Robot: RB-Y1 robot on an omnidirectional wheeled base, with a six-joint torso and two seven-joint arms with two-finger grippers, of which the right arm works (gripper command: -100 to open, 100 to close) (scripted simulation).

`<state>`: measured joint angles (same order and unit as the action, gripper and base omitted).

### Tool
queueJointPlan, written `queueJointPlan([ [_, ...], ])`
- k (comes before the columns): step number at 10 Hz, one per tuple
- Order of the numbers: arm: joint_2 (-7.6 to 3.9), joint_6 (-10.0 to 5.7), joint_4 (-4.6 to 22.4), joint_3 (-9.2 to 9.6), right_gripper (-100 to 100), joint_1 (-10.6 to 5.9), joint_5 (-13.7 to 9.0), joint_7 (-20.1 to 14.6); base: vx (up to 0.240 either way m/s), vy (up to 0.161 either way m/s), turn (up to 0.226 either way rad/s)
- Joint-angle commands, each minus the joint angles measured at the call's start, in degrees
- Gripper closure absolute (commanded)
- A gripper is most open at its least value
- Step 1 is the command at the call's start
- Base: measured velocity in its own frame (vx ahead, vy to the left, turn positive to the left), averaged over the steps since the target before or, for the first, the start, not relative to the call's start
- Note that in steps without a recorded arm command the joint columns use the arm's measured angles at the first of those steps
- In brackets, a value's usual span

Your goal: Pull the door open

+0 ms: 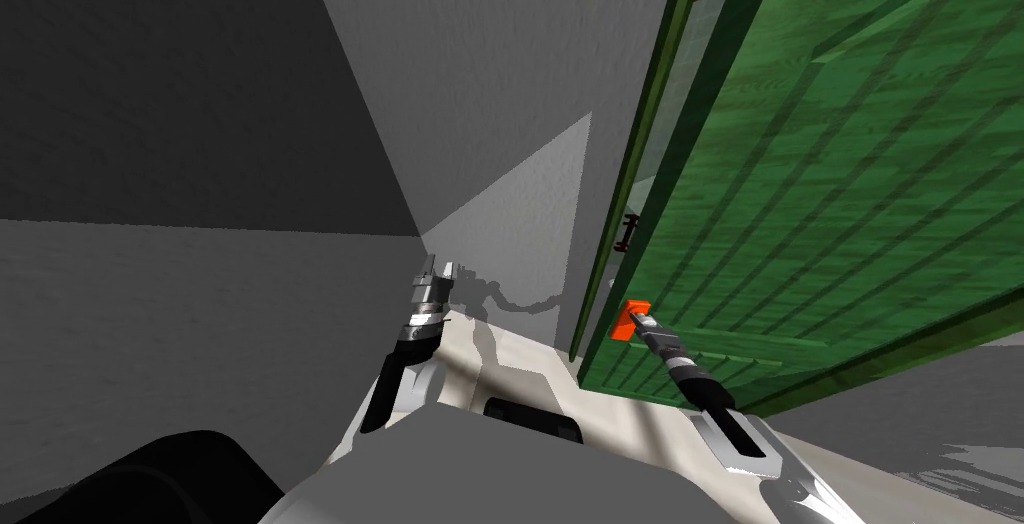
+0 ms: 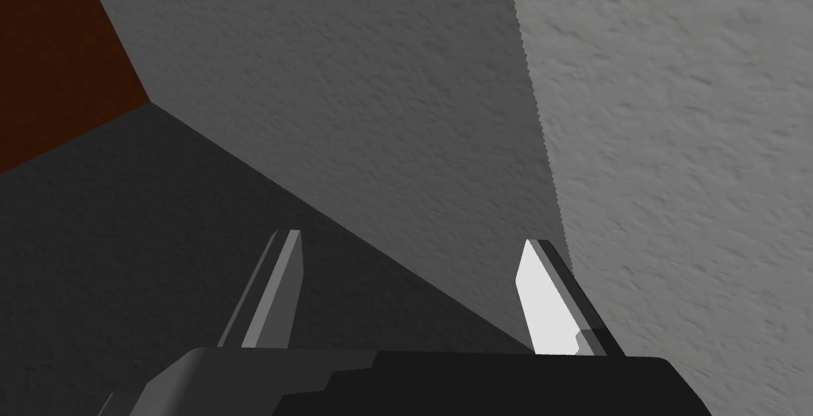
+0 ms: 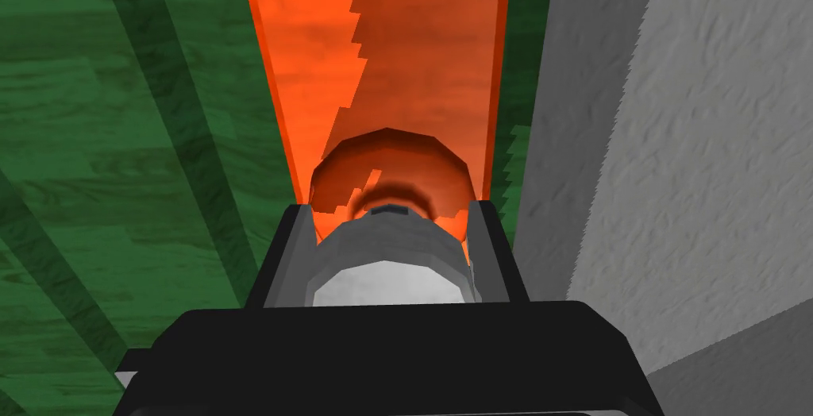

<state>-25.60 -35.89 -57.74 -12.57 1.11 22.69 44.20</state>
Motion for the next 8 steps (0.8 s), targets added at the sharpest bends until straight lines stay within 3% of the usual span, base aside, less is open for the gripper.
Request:
queueJointPlan([
  [1, 0.13, 0.12, 0.0, 0.14, 100, -0.16, -1.4, -2.2, -0.045, -0.052, 0.105],
  [8, 0.74, 0.69, 0.0, 0.83, 100, -0.96, -8.5, -11.8, -0.076, -0.084, 0.129],
])
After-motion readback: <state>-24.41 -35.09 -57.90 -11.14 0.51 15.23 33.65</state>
